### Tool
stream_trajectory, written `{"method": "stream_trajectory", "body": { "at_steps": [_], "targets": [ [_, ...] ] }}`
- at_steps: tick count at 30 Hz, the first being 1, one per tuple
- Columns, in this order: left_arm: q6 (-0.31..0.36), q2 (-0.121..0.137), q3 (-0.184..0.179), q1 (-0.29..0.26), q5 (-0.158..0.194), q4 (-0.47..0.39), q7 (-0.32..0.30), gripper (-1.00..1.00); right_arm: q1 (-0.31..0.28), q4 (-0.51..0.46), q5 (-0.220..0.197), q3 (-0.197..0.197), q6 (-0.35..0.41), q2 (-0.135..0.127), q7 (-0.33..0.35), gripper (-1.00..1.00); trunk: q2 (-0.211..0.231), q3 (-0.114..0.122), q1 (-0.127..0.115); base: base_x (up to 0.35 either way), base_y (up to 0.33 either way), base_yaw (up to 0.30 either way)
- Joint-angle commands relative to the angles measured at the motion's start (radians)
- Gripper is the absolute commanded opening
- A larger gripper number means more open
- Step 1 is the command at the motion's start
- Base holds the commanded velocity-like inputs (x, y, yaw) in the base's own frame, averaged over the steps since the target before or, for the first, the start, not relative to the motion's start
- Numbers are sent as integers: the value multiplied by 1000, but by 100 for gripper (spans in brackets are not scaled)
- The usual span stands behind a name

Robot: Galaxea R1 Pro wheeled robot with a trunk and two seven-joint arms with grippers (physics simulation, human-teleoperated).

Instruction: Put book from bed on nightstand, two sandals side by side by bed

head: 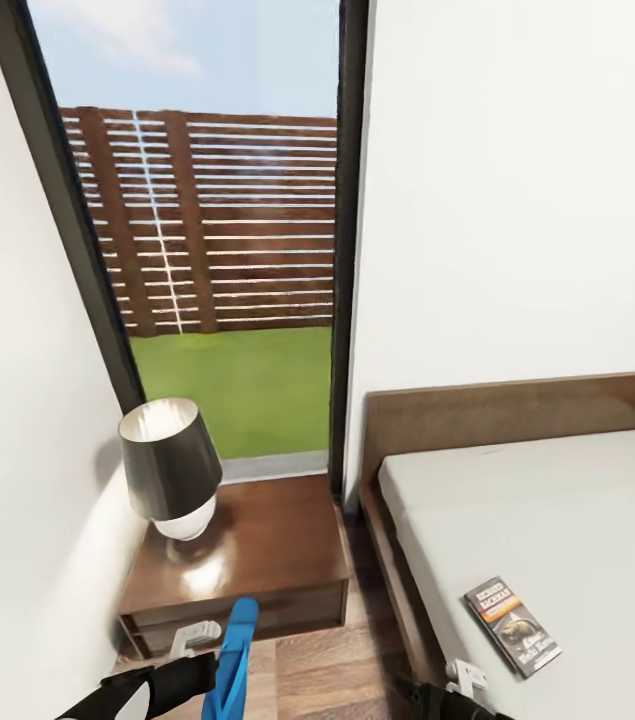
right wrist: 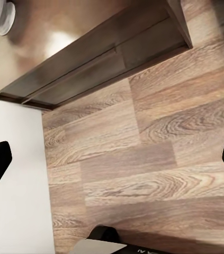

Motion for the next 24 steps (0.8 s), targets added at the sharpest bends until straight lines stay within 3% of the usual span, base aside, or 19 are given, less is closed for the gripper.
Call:
{"method": "stream_trajectory", "body": {
  "at_steps": [1, 8, 19, 24],
  "targets": [
    [8, 0, 8, 0, -4, -2, 0, -100, -1, 0, -10, 7, 5, 0, 2, 100, -1, -1, 0, 0, 0, -280],
    [8, 0, 8, 0, -4, -2, -1, -100, -1, 0, -10, 7, 5, -1, 2, 100, -1, -1, 0, 0, 25, -114],
    [8, 0, 8, 0, -4, -2, -1, -100, -1, 0, -10, 7, 5, -1, 2, 100, -1, -1, 0, 0, 239, -8],
    [8, 0, 8, 0, -4, -2, -1, -100, -1, 0, -10, 7, 6, -1, 2, 100, -1, -1, 0, 0, 90, -191]
  ]
}}
